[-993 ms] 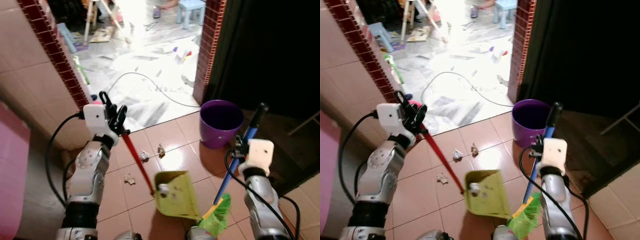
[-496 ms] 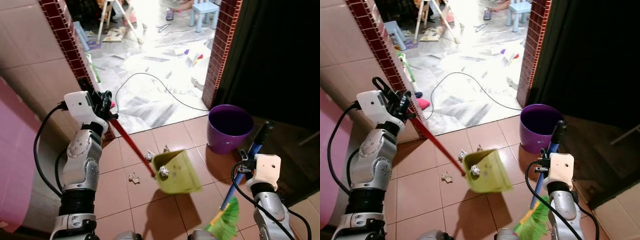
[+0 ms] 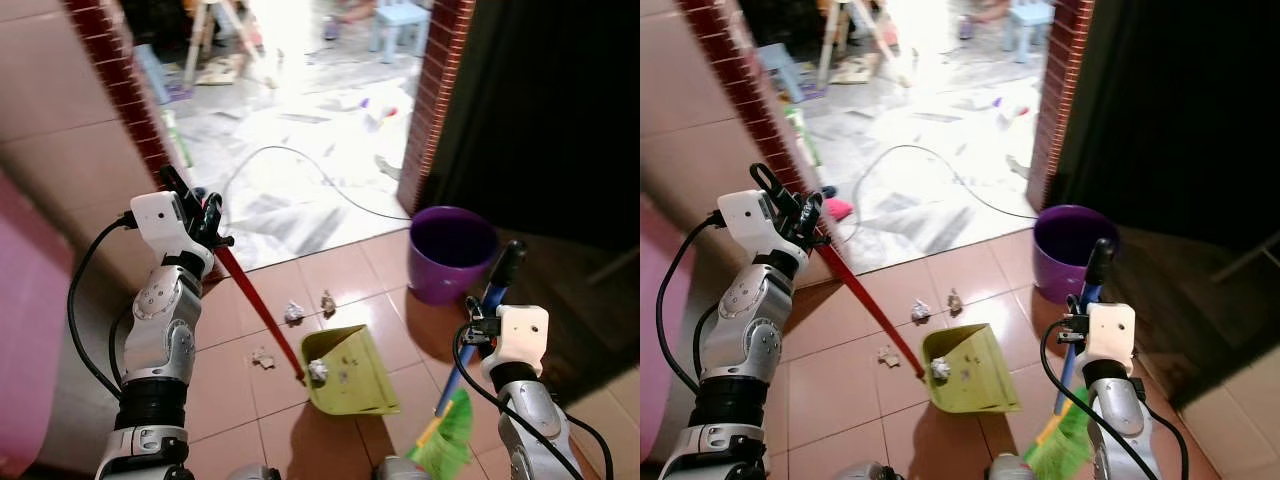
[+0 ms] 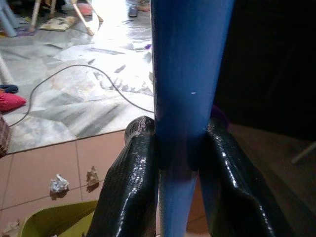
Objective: Sweep floor
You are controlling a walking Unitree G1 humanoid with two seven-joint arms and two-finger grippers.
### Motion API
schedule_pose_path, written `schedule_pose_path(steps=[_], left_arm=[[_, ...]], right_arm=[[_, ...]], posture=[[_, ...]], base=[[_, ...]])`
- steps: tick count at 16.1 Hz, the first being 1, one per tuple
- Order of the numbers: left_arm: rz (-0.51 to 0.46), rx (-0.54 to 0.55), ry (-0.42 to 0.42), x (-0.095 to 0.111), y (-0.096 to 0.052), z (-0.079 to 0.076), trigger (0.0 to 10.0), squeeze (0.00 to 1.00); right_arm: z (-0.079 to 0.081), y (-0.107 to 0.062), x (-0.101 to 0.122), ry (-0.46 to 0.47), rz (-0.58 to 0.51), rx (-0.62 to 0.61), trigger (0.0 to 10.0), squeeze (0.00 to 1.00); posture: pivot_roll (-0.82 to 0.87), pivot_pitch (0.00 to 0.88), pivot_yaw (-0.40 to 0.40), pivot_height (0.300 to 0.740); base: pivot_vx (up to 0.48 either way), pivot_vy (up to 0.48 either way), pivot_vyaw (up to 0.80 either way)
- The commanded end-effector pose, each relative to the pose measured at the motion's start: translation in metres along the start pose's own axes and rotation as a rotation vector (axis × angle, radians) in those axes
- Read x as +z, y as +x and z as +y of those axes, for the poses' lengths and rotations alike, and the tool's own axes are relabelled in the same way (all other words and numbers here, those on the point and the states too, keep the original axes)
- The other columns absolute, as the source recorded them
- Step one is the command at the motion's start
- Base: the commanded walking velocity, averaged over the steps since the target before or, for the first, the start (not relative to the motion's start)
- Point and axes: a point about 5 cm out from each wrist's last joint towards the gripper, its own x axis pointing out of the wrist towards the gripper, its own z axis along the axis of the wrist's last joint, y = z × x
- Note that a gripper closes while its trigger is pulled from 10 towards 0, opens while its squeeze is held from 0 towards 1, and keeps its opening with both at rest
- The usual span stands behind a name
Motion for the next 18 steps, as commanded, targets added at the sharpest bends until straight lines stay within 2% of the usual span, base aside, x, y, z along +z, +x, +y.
schedule_pose_path(steps=[1, 7, 9, 13, 18], left_arm=[[-0.097, -0.028, -0.005, 0.020, 0.007, -0.005, 10.0, 0.00], [-0.122, -0.034, -0.017, 0.026, 0.012, -0.008, 10.0, 0.00], [-0.137, -0.025, -0.020, 0.029, 0.015, -0.009, 10.0, 0.00], [-0.168, -0.034, -0.039, 0.037, 0.018, -0.014, 10.0, 0.00], [-0.169, -0.040, -0.004, 0.036, 0.014, -0.013, 10.0, 0.00]], right_arm=[[0.004, 0.000, -0.001, 0.021, 0.012, 0.011, 10.0, 0.00], [0.005, 0.001, -0.001, 0.028, 0.014, 0.021, 10.0, 0.00], [0.006, 0.001, -0.001, 0.028, 0.015, 0.027, 10.0, 0.00], [0.007, 0.002, -0.001, 0.027, 0.018, 0.046, 10.0, 0.00], [0.007, 0.003, -0.002, 0.028, 0.029, 0.056, 10.0, 0.00]], posture=[[-0.20, 0.000, 0.109, 0.740], [-0.20, 0.000, 0.110, 0.740], [-0.20, 0.000, 0.109, 0.740], [-0.21, 0.000, 0.109, 0.740], [-0.21, 0.000, 0.107, 0.740]], base=[[0.349, 0.000, -0.79], [0.370, 0.000, -0.73], [0.360, 0.000, 0.00], [0.303, 0.352, 0.00], [0.000, 0.000, 0.00]])
